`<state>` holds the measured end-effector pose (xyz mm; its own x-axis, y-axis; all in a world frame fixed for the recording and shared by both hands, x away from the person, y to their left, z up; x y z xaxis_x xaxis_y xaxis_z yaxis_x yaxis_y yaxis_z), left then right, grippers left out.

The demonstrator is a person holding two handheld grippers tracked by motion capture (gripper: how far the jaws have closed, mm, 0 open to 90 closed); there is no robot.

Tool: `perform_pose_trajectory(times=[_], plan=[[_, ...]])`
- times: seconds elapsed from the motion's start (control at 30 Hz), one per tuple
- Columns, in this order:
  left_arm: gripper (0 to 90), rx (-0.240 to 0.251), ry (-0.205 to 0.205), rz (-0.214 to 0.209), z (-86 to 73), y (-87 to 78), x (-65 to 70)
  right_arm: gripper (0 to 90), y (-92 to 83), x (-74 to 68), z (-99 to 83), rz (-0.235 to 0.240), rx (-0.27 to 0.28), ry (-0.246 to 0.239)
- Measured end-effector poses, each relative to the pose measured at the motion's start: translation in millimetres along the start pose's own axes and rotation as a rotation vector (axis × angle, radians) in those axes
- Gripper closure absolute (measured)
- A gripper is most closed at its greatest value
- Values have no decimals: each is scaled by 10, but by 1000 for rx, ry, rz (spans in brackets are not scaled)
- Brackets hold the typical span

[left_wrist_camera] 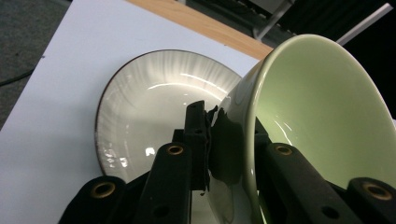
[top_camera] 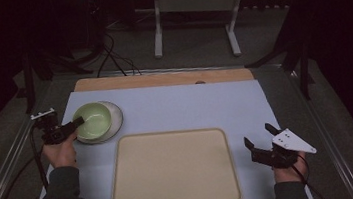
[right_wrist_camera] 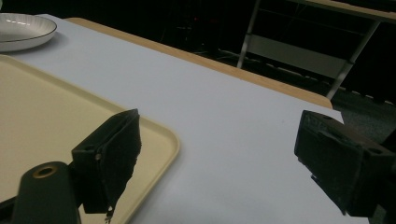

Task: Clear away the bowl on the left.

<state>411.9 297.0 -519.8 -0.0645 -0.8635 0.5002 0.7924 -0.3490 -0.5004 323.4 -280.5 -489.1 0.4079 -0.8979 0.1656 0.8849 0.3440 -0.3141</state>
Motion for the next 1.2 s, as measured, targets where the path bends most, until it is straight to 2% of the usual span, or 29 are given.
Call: perform_pose_trajectory(times=[0.37, 0.67, 0.7, 1.2], plan=[[796, 22, 44, -65, -11, -98, 217, 143, -3, 0, 2, 1, 2, 1], [795, 27, 78, -90, -43, -174, 336, 143, -8, 3, 4, 0, 3, 1], [795, 29, 91, -105, -57, -217, 397, 143, -8, 2, 5, 0, 3, 2], [795, 21, 131, -151, -178, -330, 559, 143, -16, 5, 12, 0, 10, 1]])
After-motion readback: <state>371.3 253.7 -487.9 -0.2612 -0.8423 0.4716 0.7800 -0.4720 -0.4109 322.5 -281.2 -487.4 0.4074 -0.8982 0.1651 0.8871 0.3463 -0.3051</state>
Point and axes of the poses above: each handheld gripper's, and its own axes: y roughly forward along the jaws, z roughly out of its top, x roughly to its right, the point moved 7 cm from there along y, roughly forward along the jaws, and after that the axes turned 3 degrees about -z, right-handed, at the moved point
